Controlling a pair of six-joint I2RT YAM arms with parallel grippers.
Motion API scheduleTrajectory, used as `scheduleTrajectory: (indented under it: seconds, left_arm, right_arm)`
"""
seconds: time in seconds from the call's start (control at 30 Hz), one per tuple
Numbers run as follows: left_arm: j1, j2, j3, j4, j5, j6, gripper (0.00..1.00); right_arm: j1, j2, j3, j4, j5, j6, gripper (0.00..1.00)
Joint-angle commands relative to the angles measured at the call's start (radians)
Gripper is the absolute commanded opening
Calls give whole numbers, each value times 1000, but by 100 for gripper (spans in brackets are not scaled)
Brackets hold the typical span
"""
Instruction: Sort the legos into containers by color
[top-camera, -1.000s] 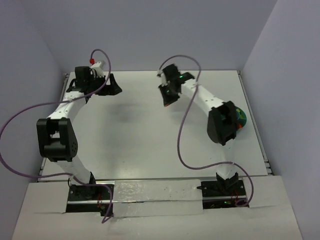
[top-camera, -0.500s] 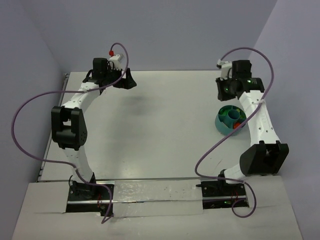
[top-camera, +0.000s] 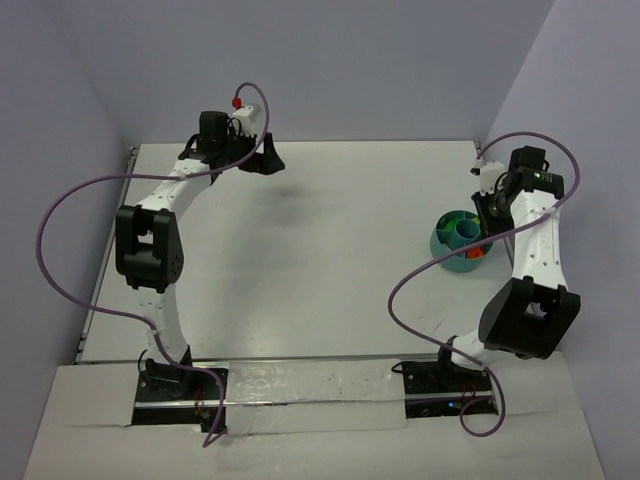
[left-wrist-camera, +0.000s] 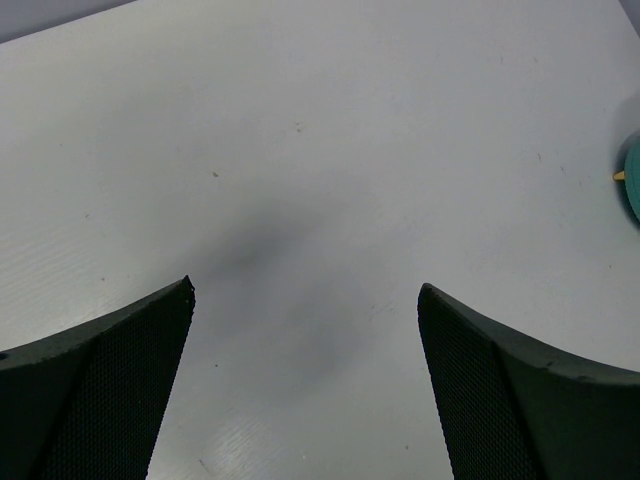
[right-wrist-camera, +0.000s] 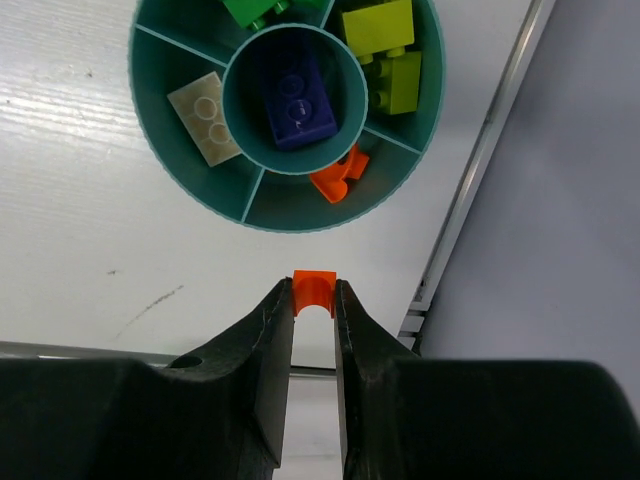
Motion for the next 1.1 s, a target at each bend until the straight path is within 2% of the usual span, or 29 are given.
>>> scheduleTrajectory:
  seconds: [0.0, 0.17, 0.57, 0.77, 0.83, 1.07]
  left_arm:
    - [-3, -12, 34, 10, -2, -15, 99]
    - [-3, -35, 8, 10, -15, -8, 99]
    - [0, -53, -12, 6, -34, -2, 99]
    - [3, -57, -15, 4, -40, 0, 99]
    - [6, -57, -16, 2, -42, -2, 99]
    - [9, -60, -21, 1, -46, -3, 99]
  right_arm:
    - [-15, 39, 0, 5, -3, -46, 0]
    - [-15, 102, 16, 22, 18, -70, 0]
    - [-15, 195, 56, 28, 39, -99, 7]
    - [-15, 229, 71, 29, 44, -95, 17]
    - [-15, 232, 71, 34, 43, -94, 26]
    - [-15, 229, 76, 31, 30, -93, 46]
